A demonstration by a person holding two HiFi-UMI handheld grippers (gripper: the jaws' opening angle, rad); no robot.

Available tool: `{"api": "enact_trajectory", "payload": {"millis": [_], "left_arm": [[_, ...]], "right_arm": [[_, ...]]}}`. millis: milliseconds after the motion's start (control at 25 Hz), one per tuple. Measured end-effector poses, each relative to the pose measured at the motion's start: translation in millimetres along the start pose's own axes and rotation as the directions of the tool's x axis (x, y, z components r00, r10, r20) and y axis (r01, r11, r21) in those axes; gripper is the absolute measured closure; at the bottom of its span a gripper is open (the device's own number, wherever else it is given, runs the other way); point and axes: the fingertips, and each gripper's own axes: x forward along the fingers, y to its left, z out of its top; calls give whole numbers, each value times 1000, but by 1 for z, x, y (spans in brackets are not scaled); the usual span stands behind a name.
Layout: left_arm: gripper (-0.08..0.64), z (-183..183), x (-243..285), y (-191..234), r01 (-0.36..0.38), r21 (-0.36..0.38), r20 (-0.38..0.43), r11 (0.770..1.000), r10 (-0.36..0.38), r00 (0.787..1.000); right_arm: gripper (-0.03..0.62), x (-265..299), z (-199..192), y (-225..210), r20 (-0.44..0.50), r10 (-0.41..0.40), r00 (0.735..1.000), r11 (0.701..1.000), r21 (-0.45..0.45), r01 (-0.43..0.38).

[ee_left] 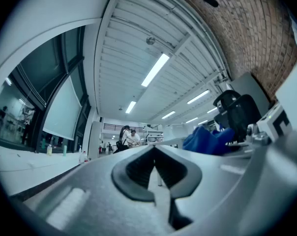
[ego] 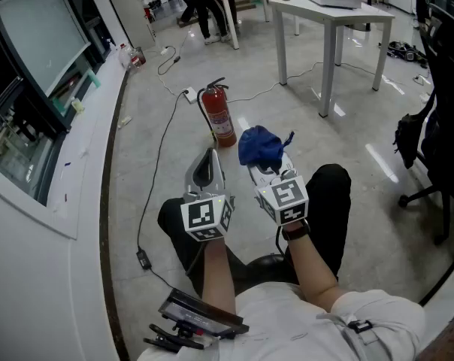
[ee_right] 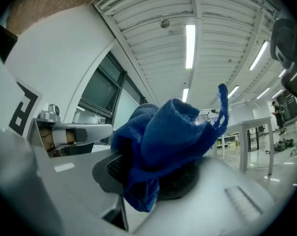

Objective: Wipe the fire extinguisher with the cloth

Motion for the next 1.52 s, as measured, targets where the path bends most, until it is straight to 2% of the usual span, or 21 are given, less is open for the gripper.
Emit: {"api": "enact_trajectory", "payload": {"millis": [360, 600, 920, 1200, 1520], "left_arm": [[565, 0, -6, -3, 17, -13, 9, 1000, -17, 1000], [565, -6, 15, 13, 18, -38, -17, 999, -19, 1000], [565, -73, 90, 87, -21, -64, -98, 998, 14, 995], [565, -107, 159, 157, -80, -74, -126, 994, 70, 989], [565, -124, 233, 203, -83, -91, -106, 992, 73, 992]], "right_arm": [[476, -4, -5, 6, -9, 19, 1000, 1000, 18, -19], [476, 22, -12, -8, -43, 12, 999, 999, 52, -9], [474, 133, -71, -16, -117, 78, 990, 993, 102, -66], [474, 230, -88, -38, -114, 114, 987, 989, 109, -101], [474, 306, -104, -90, -115, 59, 992, 991, 122, -44]]}}
